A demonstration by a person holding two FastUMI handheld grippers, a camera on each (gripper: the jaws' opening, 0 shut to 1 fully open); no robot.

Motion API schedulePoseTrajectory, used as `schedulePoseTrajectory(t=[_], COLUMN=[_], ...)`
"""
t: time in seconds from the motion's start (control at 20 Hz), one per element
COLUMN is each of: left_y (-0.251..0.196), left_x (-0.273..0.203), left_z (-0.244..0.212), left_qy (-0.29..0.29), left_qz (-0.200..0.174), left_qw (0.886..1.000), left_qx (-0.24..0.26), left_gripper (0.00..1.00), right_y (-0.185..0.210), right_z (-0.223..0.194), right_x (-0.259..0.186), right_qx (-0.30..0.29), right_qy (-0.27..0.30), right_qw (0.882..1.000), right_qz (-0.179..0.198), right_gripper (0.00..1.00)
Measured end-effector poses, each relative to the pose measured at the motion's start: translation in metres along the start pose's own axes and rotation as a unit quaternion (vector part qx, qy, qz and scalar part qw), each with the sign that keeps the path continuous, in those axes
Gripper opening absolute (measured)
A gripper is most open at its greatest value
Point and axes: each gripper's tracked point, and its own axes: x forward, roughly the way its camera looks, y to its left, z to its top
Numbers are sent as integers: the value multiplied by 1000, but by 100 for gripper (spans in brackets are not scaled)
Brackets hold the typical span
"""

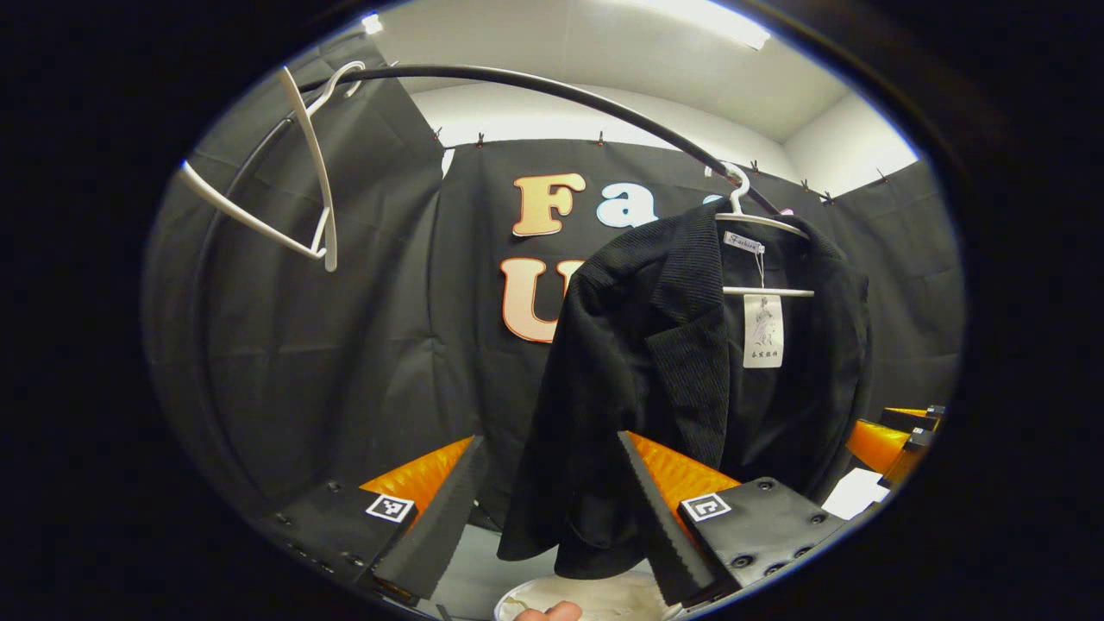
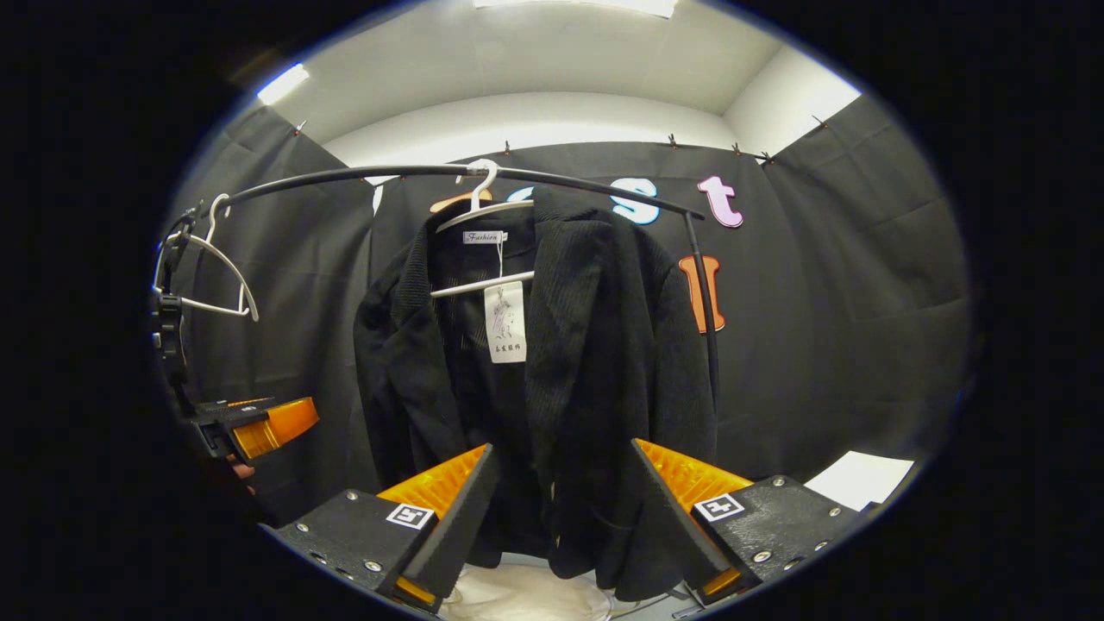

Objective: Grasp the clothes on the hanger with both hands and then place them into the laundry hamper below.

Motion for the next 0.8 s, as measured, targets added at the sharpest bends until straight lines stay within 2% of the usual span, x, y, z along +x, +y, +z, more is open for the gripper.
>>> schedulePoseTrajectory(t=[0.2, 0.25, 0.35, 0.4, 0.65, 0.7, 0.8], left_y=[-1, 0, 3, 4, 11, 12, 12], left_x=[3, 4, 3, 2, -3, -4, -4], left_z=[2, 3, 8, 9, 13, 13, 15], left_qy=[-2, -3, -11, -13, -17, -19, -21], left_qz=[-3, -3, -2, -2, 6, 8, 9], left_qw=[1000, 1000, 1000, 1000, 1000, 1000, 1000], left_qx=[5, 9, 14, 15, 17, 18, 21], left_gripper=[100, 96, 96, 100, 93, 93, 93], right_y=[3, 4, 6, 6, 10, 12, 14], right_z=[-12, -18, -20, -19, -18, -18, -22], right_x=[20, 28, 46, 56, 88, 92, 99], right_qx=[14, 20, 33, 37, 25, 20, 7], right_qy=[18, 27, 30, 27, 21, 19, 20], right_qw=[1000, 999, 999, 999, 999, 1000, 1000], right_qz=[-6, -7, -6, -7, -10, -9, -10], right_gripper=[94, 94, 94, 94, 94, 100, 100])
